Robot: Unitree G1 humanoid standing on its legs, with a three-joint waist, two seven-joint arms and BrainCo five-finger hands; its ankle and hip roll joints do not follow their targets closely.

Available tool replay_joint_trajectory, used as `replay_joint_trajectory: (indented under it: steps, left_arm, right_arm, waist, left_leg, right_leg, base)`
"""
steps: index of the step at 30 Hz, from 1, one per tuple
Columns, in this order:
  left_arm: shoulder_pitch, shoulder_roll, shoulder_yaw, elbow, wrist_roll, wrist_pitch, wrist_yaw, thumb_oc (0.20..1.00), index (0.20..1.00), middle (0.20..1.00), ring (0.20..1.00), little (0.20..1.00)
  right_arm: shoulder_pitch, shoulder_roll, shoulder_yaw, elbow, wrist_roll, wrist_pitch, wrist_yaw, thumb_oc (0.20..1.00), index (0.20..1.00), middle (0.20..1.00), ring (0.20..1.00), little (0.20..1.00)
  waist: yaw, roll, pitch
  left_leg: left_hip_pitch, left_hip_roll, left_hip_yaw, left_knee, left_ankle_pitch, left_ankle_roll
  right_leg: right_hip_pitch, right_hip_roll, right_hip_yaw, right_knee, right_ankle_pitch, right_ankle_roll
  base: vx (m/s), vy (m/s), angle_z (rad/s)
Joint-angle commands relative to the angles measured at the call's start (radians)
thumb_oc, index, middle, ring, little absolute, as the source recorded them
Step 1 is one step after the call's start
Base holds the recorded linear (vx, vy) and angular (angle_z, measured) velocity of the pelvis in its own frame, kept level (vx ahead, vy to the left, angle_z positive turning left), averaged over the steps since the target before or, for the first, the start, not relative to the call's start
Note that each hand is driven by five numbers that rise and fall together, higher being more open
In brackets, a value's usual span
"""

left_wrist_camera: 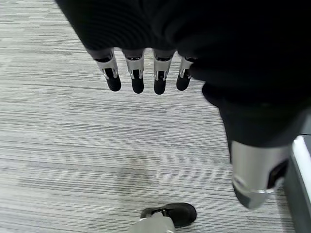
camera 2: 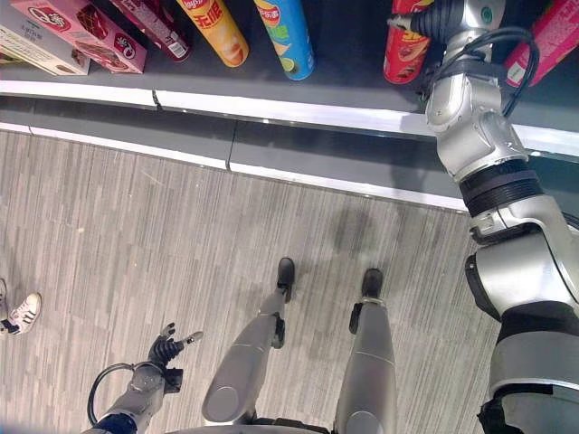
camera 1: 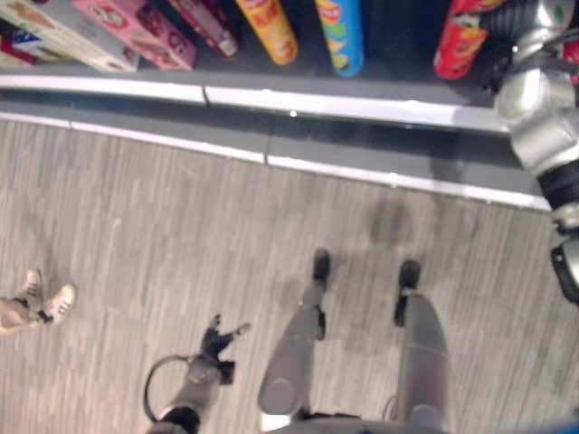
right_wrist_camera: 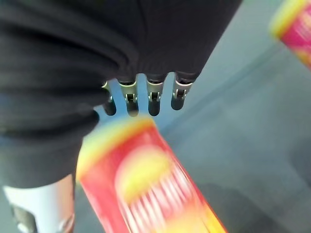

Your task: Put the goods on the table back onto the shelves and tidy them up.

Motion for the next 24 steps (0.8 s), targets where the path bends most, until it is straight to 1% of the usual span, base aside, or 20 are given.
replay_joint_trajectory:
  steps: [1,3,5,6,8,11,12,14,16,17,18,19,20,21,22,24]
  left_arm:
    - [-0.027,0.049,-0.010,0.047,0.005,0.009,0.009,1.000,1.000,1.000,1.000,1.000]
    - [-0.021,0.053,0.000,0.053,0.017,0.019,0.001,1.000,1.000,1.000,1.000,1.000]
    - [-0.013,0.048,0.015,0.068,0.047,0.031,-0.010,1.000,1.000,1.000,1.000,1.000]
    - [-0.007,0.048,0.020,0.074,0.058,0.039,-0.014,1.000,1.000,1.000,1.000,1.000]
    - [0.008,0.043,0.035,0.090,0.089,0.050,-0.025,1.000,1.000,1.000,1.000,1.000]
    - [0.032,0.024,0.051,0.116,0.144,0.067,-0.027,1.000,1.000,1.000,1.000,1.000]
    - [0.040,0.016,0.060,0.126,0.164,0.072,-0.029,1.000,1.000,1.000,1.000,1.000]
    - [0.056,0.010,0.080,0.141,0.195,0.079,-0.029,1.000,1.000,1.000,1.000,1.000]
    - [0.071,0.007,0.102,0.154,0.226,0.081,-0.042,1.000,1.000,1.000,1.000,1.000]
    - [0.078,0.007,0.113,0.159,0.231,0.082,-0.046,1.000,1.000,1.000,1.000,1.000]
    - [0.089,0.006,0.133,0.163,0.244,0.083,-0.057,1.000,1.000,1.000,1.000,1.000]
    - [0.108,0.004,0.165,0.168,0.244,0.082,-0.076,1.000,1.000,1.000,1.000,1.000]
    - [0.117,0.004,0.176,0.171,0.249,0.081,-0.091,1.000,1.000,1.000,1.000,1.000]
    - [0.118,0.004,0.175,0.170,0.249,0.081,-0.091,1.000,1.000,1.000,1.000,1.000]
    - [0.121,0.001,0.181,0.170,0.246,0.079,-0.101,1.000,1.000,1.000,1.000,1.000]
    - [0.130,0.000,0.176,0.169,0.243,0.068,-0.122,1.000,1.000,1.000,1.000,1.000]
  right_arm:
    - [0.029,-0.014,-0.043,-0.114,-0.076,-0.023,-0.029,1.000,1.000,1.000,1.000,1.000]
    - [0.101,-0.003,-0.077,-0.192,-0.084,-0.035,-0.009,1.000,1.000,1.000,1.000,1.000]
    - [0.217,0.019,-0.118,-0.278,-0.075,-0.064,0.022,1.000,1.000,1.000,1.000,1.000]
    - [0.272,0.030,-0.137,-0.315,-0.069,-0.068,0.039,1.000,1.000,1.000,1.000,1.000]
    - [0.434,0.070,-0.191,-0.403,-0.047,-0.099,0.083,1.000,1.000,1.000,1.000,1.000]
    - [0.639,0.115,-0.236,-0.518,-0.014,-0.137,0.162,1.000,1.000,1.000,1.000,1.000]
    - [0.710,0.138,-0.235,-0.546,0.006,-0.156,0.192,1.000,1.000,1.000,1.000,1.000]
    - [0.850,0.161,-0.263,-0.614,0.077,-0.187,0.267,1.000,1.000,1.000,1.000,1.000]
    - [0.981,0.193,-0.279,-0.661,0.224,-0.231,0.376,1.000,1.000,1.000,1.000,1.000]
    - [1.043,0.204,-0.278,-0.670,0.288,-0.237,0.423,1.000,1.000,1.000,1.000,1.000]
    - [1.117,0.206,-0.271,-0.669,0.359,-0.240,0.500,1.000,1.000,1.000,1.000,1.000]
    - [1.231,0.217,-0.257,-0.624,0.465,-0.219,0.620,1.000,1.000,1.000,1.000,1.000]
    - [1.282,0.217,-0.255,-0.582,0.495,-0.201,0.664,1.000,1.000,1.000,1.000,1.000]
    - [1.283,0.217,-0.255,-0.582,0.496,-0.202,0.664,1.000,1.000,1.000,1.000,1.000]
    - [1.327,0.236,-0.248,-0.501,0.538,-0.177,0.710,1.000,1.000,1.000,1.000,1.000]
    - [1.371,0.248,-0.235,-0.374,0.540,-0.163,0.740,1.000,1.000,1.000,1.000,1.000]
  waist:
    - [0.016,-0.066,-0.059]
    - [0.006,-0.075,-0.079]
    - [-0.011,-0.087,-0.105]
    - [-0.016,-0.093,-0.115]
    - [-0.032,-0.109,-0.140]
    - [-0.062,-0.132,-0.173]
    - [-0.073,-0.139,-0.184]
    - [-0.094,-0.150,-0.206]
    - [-0.118,-0.161,-0.225]
    - [-0.126,-0.164,-0.234]
    - [-0.136,-0.171,-0.245]
    - [-0.146,-0.182,-0.259]
    - [-0.147,-0.188,-0.267]
    - [-0.147,-0.188,-0.266]
    - [-0.149,-0.195,-0.271]
    - [-0.149,-0.201,-0.287]
  left_leg:
    - [0.120,-0.033,0.058,0.023,-0.166,0.006]
    - [0.147,-0.026,0.065,0.006,-0.167,0.005]
    - [0.179,-0.018,0.074,-0.016,-0.165,0.003]
    - [0.194,-0.015,0.075,-0.024,-0.165,0.004]
    - [0.231,-0.007,0.085,-0.047,-0.160,0.004]
    - [0.280,0.001,0.099,-0.075,-0.155,0.002]
    - [0.292,0.004,0.106,-0.082,-0.153,0.001]
    - [0.323,0.007,0.123,-0.101,-0.149,0.000]
    - [0.350,0.010,0.139,-0.111,-0.149,-0.001]
    - [0.360,0.011,0.147,-0.113,-0.150,-0.001]
    - [0.377,0.013,0.155,-0.114,-0.154,-0.002]
    - [0.402,0.014,0.166,-0.114,-0.160,-0.002]
    - [0.414,0.014,0.170,-0.114,-0.162,-0.002]
    - [0.416,0.014,0.170,-0.114,-0.163,-0.002]
    - [0.428,0.013,0.172,-0.113,-0.166,-0.002]
    - [0.444,0.012,0.173,-0.111,-0.172,-0.002]
  right_leg:
    - [0.143,0.029,0.078,-0.278,0.114,0.101]
    - [0.180,0.031,0.077,-0.319,0.121,0.103]
    - [0.220,0.035,0.076,-0.358,0.129,0.107]
    - [0.237,0.038,0.079,-0.372,0.132,0.107]
    - [0.281,0.041,0.080,-0.406,0.142,0.111]
    - [0.333,0.043,0.087,-0.452,0.157,0.118]
    - [0.345,0.044,0.089,-0.463,0.161,0.121]
    - [0.377,0.043,0.093,-0.498,0.170,0.128]
    - [0.398,0.046,0.099,-0.515,0.181,0.135]
    - [0.406,0.045,0.100,-0.521,0.183,0.137]
    - [0.419,0.046,0.100,-0.524,0.184,0.139]
    - [0.440,0.044,0.095,-0.524,0.184,0.141]
    - [0.451,0.043,0.091,-0.523,0.183,0.142]
    - [0.454,0.043,0.091,-0.524,0.183,0.143]
    - [0.466,0.042,0.090,-0.522,0.181,0.144]
    - [0.481,0.039,0.084,-0.520,0.180,0.146]
  base:
    - [0.00,0.000,0.00]
    - [0.06,0.034,-0.01]
    - [0.09,0.029,-0.07]
    - [0.08,0.004,-0.13]
    - [0.10,0.000,-0.15]
    - [0.11,0.014,-0.24]
    - [0.09,0.015,-0.25]
    - [0.09,0.032,-0.20]
    - [0.08,0.045,-0.22]
    - [0.07,0.035,-0.32]
    - [0.08,0.030,-0.31]
    - [0.09,0.013,-0.19]
    - [0.06,0.003,-0.13]
    - [0.03,-0.011,-0.06]
    - [0.02,-0.011,-0.09]
    - [0.04,-0.031,-0.13]
